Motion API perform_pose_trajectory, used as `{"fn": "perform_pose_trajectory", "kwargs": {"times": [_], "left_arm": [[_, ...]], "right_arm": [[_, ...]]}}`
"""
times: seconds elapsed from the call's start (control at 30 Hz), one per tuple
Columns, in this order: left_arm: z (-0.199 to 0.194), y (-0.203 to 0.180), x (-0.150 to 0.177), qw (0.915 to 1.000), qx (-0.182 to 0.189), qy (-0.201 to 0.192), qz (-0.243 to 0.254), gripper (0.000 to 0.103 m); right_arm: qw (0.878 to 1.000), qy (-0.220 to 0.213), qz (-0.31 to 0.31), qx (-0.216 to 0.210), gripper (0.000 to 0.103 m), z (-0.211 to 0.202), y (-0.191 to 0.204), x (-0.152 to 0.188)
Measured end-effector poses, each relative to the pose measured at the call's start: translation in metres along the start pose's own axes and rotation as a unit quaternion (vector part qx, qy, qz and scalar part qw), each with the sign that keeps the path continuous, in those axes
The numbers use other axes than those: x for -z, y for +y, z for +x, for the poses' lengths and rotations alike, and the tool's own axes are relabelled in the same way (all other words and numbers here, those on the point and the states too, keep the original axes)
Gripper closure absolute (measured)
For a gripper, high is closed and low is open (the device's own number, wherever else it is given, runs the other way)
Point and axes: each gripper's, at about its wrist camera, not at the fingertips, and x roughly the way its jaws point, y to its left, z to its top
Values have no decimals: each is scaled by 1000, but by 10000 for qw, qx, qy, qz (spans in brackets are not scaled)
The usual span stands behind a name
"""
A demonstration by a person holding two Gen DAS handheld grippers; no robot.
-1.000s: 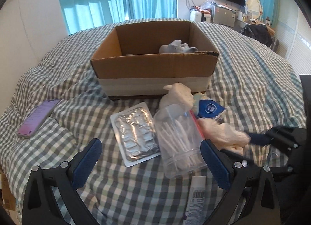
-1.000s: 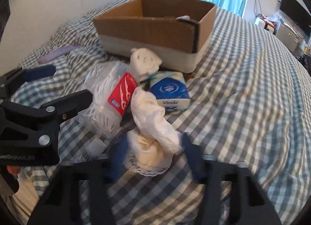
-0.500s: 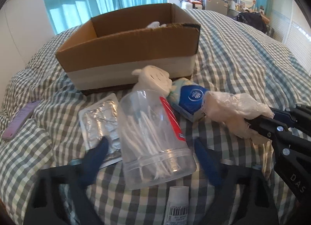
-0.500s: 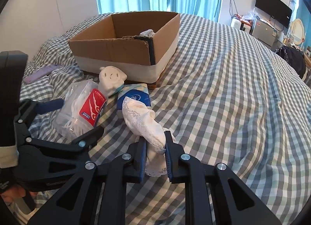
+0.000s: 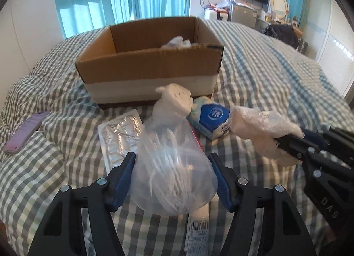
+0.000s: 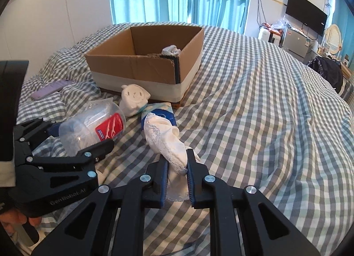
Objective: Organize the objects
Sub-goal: 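Grasp the white lace cloth with the right tool while the left tool grasps the swab tub, then lower the lace cloth and swab tub into the box and release both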
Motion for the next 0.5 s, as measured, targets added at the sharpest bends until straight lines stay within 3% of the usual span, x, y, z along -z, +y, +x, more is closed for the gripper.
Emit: {"fn": "perform_pose_trajectory", "kwargs": {"times": [0.5], "left_arm": [[-66, 17, -25, 9960, 60, -884, -114, 38]], "right_arm": [[9956, -749, -472, 301, 89, -64, 30, -31]]}}
